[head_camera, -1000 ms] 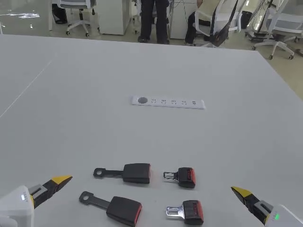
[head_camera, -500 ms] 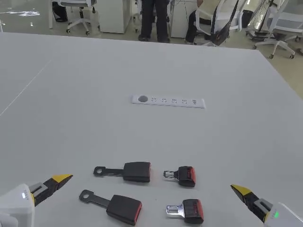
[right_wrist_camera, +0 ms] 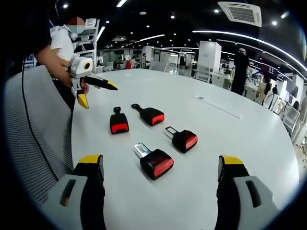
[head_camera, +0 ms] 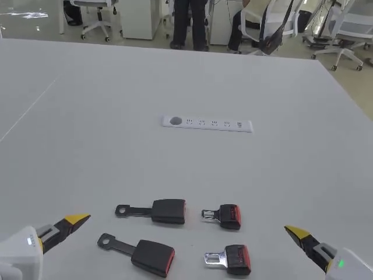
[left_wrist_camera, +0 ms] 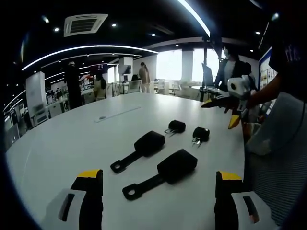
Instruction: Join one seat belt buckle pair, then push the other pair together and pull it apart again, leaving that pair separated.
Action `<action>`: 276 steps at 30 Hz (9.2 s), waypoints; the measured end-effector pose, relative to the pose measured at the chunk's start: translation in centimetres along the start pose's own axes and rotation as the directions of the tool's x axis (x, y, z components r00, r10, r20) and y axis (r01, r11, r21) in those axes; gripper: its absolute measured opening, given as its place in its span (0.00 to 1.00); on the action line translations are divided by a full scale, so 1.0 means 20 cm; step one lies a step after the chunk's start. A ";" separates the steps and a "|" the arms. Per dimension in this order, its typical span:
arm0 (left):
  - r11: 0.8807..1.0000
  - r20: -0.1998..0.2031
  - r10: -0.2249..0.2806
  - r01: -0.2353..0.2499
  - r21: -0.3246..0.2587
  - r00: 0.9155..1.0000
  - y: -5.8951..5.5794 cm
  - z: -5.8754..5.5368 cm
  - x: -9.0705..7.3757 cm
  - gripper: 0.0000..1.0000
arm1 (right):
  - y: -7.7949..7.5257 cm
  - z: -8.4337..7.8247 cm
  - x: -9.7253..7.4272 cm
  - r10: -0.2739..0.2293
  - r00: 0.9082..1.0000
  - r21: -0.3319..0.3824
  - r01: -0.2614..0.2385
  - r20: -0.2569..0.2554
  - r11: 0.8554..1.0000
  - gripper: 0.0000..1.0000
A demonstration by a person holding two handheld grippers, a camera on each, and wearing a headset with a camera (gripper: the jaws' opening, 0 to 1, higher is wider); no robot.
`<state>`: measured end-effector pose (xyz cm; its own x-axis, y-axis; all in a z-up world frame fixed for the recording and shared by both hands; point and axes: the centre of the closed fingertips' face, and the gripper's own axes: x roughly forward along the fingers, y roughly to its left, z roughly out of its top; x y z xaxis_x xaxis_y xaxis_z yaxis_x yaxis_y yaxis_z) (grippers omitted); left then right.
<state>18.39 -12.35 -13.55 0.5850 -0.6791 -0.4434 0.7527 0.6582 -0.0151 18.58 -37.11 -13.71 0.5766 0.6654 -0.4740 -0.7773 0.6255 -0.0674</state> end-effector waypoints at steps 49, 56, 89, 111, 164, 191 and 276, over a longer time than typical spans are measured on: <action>0.910 -0.243 -0.280 0.337 0.241 0.929 -0.09 0.06 0.23 0.74 | -0.06 -0.05 0.07 0.215 0.956 -0.254 -0.262 -0.199 0.931 0.71; 0.871 -0.306 -0.327 0.411 0.268 0.894 -0.13 0.03 0.28 0.64 | -0.04 -0.07 0.10 0.261 0.935 -0.282 -0.325 -0.242 0.903 0.64; 0.662 -0.601 -0.408 0.676 0.324 0.687 -0.15 -0.13 0.37 0.33 | 0.02 -0.19 0.21 0.380 0.805 -0.361 -0.557 -0.455 0.748 0.33; 0.758 -0.623 -0.371 0.612 0.224 0.688 -0.14 -0.17 0.38 0.32 | 0.03 -0.22 0.23 0.378 0.790 -0.356 -0.571 -0.482 0.740 0.31; 0.774 -0.678 -0.340 0.603 0.191 0.652 -0.13 -0.20 0.39 0.31 | 0.10 -0.15 0.27 0.371 0.809 -0.341 -0.544 -0.456 0.767 0.30; 0.765 -0.694 -0.323 0.609 0.209 0.644 -0.14 -0.21 0.39 0.31 | 0.18 -0.10 0.39 0.398 0.811 -0.334 -0.552 -0.429 0.764 0.30; 0.778 -0.649 -0.307 0.577 0.251 0.696 -0.13 -0.22 0.40 0.31 | 0.32 -0.07 0.52 0.412 0.805 -0.279 -0.551 -0.428 0.786 0.28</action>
<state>19.75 -18.05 -20.94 -0.0199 -0.4639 -0.8857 0.9983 0.0389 -0.0428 19.31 -26.75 -20.41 0.0359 0.6191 -0.7845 -0.9993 0.0110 -0.0370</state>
